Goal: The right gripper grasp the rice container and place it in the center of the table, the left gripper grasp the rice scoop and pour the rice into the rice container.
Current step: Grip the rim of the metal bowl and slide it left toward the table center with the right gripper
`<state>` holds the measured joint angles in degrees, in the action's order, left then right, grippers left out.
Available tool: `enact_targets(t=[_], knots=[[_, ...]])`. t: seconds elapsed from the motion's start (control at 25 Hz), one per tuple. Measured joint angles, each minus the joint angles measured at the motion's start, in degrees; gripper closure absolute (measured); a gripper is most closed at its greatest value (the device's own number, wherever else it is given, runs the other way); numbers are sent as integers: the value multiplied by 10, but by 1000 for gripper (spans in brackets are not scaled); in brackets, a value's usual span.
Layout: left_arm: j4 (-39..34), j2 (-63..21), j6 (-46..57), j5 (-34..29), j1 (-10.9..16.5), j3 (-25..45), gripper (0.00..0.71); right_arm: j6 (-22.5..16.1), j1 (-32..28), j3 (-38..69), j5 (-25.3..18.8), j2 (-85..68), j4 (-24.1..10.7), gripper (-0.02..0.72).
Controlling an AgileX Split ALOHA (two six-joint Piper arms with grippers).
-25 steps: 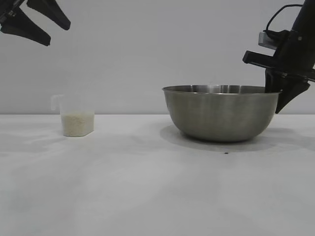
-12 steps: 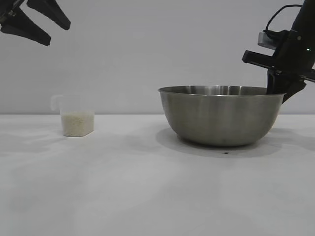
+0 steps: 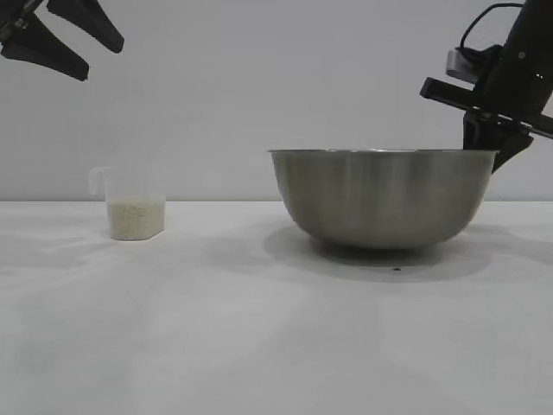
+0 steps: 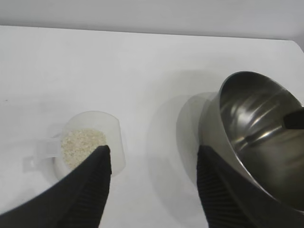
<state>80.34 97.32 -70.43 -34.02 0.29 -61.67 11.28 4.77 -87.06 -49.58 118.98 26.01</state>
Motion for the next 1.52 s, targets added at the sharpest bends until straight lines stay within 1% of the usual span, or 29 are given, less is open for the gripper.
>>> enact_targets(t=[0.48, 0.96, 1.32, 1.52], knots=[[0, 0, 1, 0, 0, 0, 326, 0, 65, -2, -12, 0, -6, 703], [0, 0, 1, 1, 0, 0, 326, 1, 92, -2, -17, 0, -11, 703], [0, 0, 0, 1, 0, 0, 326, 1, 94, -2, -20, 0, -11, 703], [25, 0, 0, 1, 0, 0, 326, 1, 94, -2, -21, 7, -4, 703]])
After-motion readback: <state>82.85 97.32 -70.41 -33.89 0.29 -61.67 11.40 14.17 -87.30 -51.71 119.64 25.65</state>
